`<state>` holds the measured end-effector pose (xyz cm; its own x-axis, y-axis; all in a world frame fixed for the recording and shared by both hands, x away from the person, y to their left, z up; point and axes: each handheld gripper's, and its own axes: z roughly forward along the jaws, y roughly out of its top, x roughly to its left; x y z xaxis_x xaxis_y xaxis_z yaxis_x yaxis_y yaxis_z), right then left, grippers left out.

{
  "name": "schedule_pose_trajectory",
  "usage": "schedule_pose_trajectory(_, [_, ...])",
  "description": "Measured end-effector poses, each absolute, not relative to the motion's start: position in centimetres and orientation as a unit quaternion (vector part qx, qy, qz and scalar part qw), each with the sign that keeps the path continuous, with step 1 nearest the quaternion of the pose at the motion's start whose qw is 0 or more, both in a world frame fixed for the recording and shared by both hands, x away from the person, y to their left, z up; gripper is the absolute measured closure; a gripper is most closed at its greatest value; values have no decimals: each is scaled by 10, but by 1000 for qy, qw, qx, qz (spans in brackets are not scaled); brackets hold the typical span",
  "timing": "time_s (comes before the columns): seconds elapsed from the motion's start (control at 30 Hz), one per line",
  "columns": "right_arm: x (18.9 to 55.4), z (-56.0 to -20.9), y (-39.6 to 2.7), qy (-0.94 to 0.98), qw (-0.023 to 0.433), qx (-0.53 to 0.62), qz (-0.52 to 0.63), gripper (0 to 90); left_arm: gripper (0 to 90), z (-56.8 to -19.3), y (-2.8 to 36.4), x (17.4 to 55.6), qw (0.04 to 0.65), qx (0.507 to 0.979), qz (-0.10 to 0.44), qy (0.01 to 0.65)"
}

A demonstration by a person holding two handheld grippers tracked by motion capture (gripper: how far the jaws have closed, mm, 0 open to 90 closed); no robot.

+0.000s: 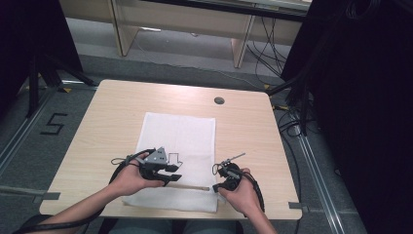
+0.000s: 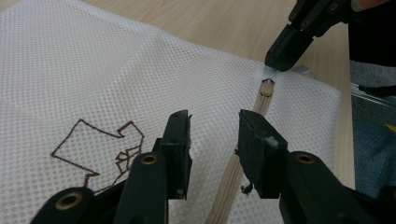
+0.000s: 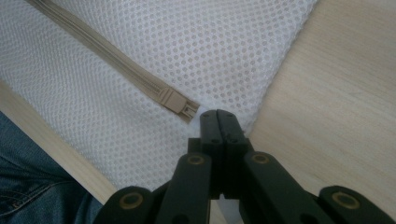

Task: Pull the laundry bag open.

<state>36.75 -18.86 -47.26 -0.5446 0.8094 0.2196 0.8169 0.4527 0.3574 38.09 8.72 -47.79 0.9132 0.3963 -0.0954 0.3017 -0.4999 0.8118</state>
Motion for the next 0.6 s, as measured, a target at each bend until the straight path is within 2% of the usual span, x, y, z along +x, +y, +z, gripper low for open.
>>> schedule_pose_trajectory(0.17, [369,-478,-184,-855,10,-477,-202,900,684,-478,78,378,453,868,34,200])
schedule_pose_trajectory(0.6, [366,-479,-178,-865,-1,-466,-189,900,719,-484,39,375,435,886,14,161])
